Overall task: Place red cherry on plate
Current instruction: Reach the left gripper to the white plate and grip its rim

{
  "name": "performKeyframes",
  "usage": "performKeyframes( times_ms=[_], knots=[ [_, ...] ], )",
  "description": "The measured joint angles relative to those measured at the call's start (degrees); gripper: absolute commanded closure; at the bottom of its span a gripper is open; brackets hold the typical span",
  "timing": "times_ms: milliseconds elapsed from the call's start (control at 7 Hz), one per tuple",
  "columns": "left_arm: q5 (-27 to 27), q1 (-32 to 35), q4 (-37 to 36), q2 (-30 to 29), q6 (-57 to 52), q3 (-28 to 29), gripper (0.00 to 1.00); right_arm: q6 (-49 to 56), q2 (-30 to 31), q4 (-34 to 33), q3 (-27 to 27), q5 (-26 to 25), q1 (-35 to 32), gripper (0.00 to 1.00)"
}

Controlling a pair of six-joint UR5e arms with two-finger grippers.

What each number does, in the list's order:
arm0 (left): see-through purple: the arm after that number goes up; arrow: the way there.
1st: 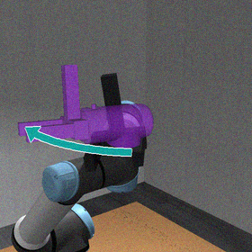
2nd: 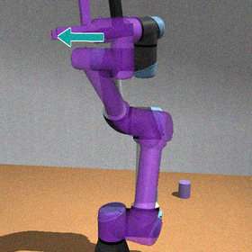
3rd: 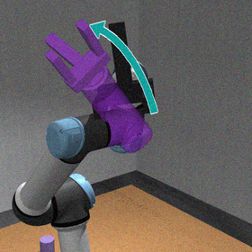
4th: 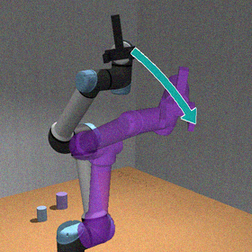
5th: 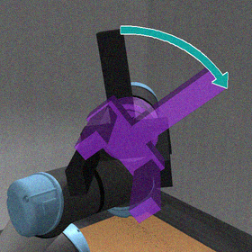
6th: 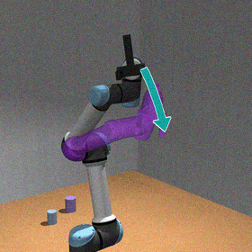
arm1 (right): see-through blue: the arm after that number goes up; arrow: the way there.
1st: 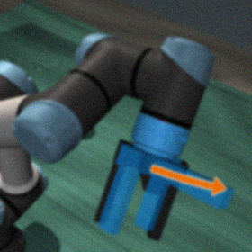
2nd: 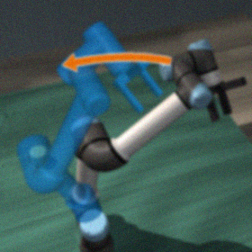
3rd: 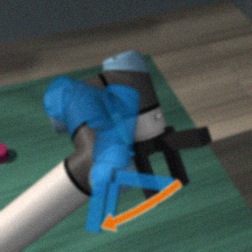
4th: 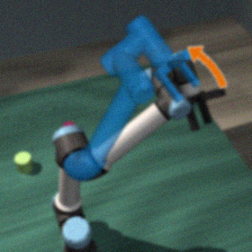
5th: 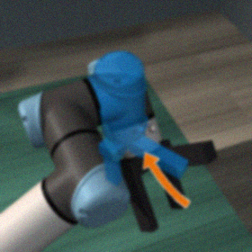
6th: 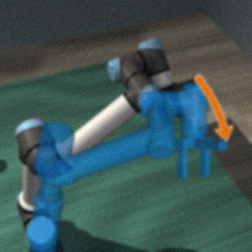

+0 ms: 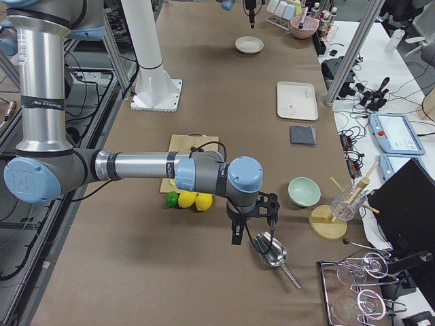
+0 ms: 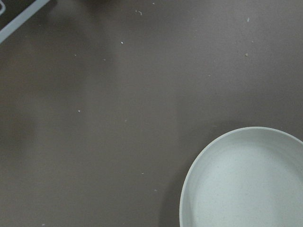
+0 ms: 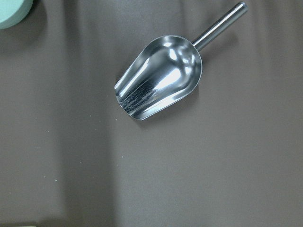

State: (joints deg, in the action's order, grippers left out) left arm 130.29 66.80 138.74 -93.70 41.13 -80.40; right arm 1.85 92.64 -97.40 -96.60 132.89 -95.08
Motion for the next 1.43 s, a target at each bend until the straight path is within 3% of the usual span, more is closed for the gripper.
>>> performKeyframes(
  times_ms=[714,857,1143,1429],
  knots=[
    [-0.04,-6.46,1.76,-2.16,0.33,3.73,0.03,0.0,0.0,0.02,-0.04,0.08,0.0,0.0],
    [-0.04,-6.62,1.75,-2.01,0.24,4.16,0.23,0.0,0.0,0.02,-0.05,0.09,-0.01,0.0],
    [-0.02,-6.67,1.73,-1.59,0.08,4.63,0.96,0.0,0.06,0.02,-0.08,0.08,-0.02,0.0],
    [0.17,-6.67,1.53,-1.28,0.09,4.61,1.0,0.0,0.11,0.02,-0.08,0.07,-0.02,0.0]
  ],
)
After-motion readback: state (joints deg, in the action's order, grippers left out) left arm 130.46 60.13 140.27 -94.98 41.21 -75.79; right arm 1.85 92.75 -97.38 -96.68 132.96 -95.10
